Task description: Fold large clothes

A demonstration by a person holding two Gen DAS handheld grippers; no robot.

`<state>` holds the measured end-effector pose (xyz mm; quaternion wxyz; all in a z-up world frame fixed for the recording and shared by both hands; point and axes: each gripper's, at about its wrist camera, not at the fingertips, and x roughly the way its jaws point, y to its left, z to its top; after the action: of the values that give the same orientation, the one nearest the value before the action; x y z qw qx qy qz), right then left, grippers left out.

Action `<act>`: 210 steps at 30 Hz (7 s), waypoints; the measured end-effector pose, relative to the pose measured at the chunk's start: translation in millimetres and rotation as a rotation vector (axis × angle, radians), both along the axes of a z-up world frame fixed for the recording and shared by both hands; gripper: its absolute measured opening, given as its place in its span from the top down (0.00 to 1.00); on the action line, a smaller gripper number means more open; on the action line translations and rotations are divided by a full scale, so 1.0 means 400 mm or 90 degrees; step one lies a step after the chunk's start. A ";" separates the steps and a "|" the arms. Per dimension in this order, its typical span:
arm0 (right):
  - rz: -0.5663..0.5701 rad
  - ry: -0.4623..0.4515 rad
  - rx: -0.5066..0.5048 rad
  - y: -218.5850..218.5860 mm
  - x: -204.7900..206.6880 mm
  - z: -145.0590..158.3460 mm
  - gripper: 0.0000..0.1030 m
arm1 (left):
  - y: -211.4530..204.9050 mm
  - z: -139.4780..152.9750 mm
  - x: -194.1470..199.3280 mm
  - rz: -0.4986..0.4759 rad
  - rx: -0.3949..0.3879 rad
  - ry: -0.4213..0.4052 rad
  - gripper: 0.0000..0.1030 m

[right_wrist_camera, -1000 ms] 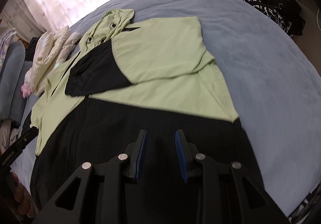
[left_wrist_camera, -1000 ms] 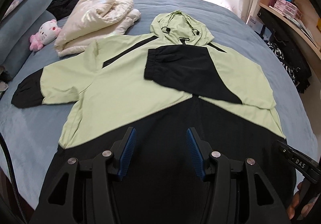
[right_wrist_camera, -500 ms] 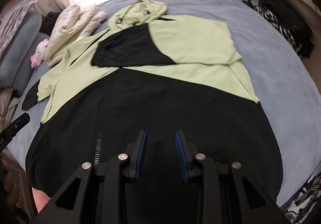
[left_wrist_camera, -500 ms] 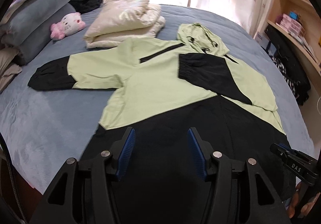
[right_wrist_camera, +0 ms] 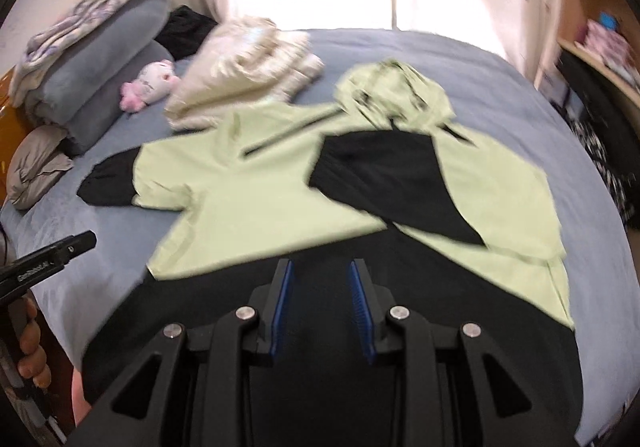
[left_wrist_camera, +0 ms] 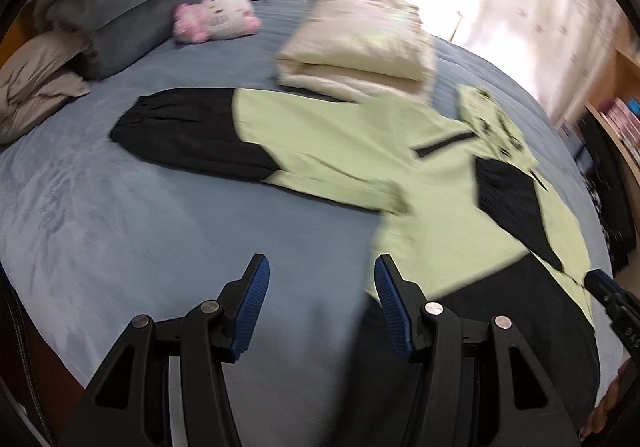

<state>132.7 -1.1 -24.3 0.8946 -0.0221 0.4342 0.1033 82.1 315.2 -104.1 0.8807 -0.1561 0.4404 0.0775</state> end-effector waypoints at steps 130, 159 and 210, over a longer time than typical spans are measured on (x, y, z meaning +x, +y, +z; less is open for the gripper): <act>-0.120 0.161 0.158 -0.483 0.207 -0.202 0.81 | -0.297 -0.072 0.115 -0.156 -0.080 0.033 0.32; -0.095 0.006 0.115 -0.514 0.441 -0.193 0.75 | -0.282 -0.217 0.613 -0.161 -0.050 0.131 0.32; -0.167 0.100 -0.031 -0.500 0.312 -0.313 0.65 | -0.487 -0.209 0.460 -0.161 0.090 0.077 0.57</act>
<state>257.7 -200.9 -149.5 0.8630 0.0210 0.5042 -0.0238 265.9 120.4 -187.7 0.8642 -0.0319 0.5021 0.0063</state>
